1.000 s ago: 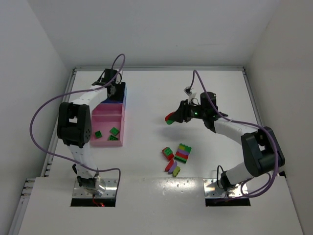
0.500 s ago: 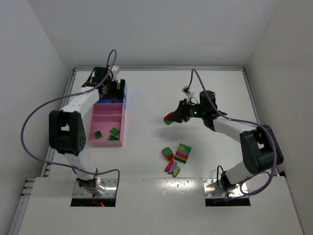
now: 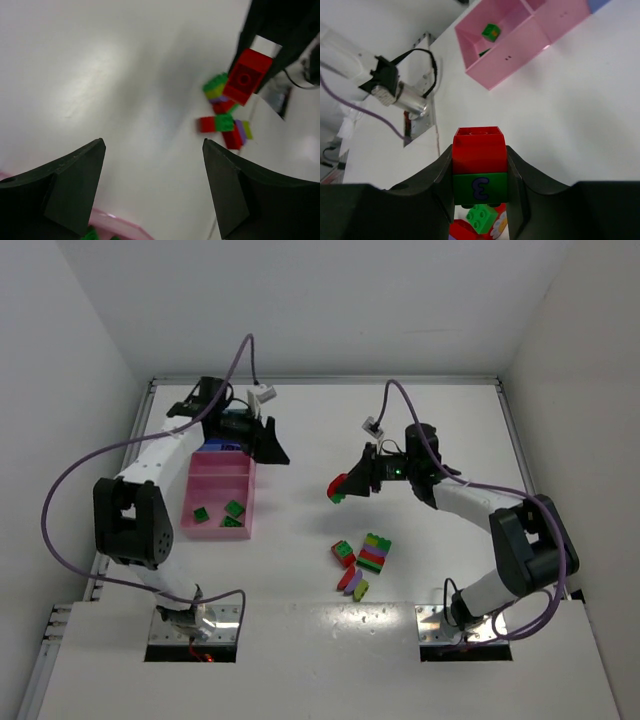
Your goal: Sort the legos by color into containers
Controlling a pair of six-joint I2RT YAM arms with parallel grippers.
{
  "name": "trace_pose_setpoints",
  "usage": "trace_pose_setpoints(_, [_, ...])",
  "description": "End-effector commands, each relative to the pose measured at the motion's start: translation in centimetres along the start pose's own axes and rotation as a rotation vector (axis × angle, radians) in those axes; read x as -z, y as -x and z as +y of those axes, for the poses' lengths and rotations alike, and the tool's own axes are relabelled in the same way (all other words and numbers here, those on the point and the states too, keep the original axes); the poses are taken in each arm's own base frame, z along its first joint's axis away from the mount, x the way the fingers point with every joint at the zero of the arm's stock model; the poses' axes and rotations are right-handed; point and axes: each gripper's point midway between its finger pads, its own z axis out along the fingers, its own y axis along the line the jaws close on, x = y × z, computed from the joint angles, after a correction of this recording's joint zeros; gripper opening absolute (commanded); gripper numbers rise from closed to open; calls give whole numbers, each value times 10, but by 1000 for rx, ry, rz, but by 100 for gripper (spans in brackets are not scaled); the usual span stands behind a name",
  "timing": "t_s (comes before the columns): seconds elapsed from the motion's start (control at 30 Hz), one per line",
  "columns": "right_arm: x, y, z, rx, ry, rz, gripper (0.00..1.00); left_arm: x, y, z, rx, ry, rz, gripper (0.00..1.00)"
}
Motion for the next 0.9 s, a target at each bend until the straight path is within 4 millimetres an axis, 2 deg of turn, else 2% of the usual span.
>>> trace_pose_setpoints(0.0, [-6,30,32,194,159,-31,0,-10,-16,-58,11,-312,37,85])
trace_pose_setpoints(0.03, [-8,30,37,219,180,-22,0,-15,-18,-67,7,-345,55,83])
trace_pose_setpoints(0.1, [-10,28,33,212,188,-8,0,-21,-27,-78,18,-403,92,83])
trace_pose_setpoints(0.2, [-16,30,39,227,214,2,0,-28,-29,-97,-8,-465,124,81])
trace_pose_setpoints(0.33, [-21,34,40,232,224,6,0,-31,-28,-105,-35,-482,130,78])
trace_pose_setpoints(0.4, [-24,29,40,214,229,20,0,-31,-27,-106,-33,-492,124,78])
trace_pose_setpoints(0.63, [-30,31,38,190,236,29,0,-34,-22,-119,-66,-529,118,73])
trace_pose_setpoints(0.87, [-33,35,37,173,240,19,0,-38,-26,-129,-88,-554,134,68])
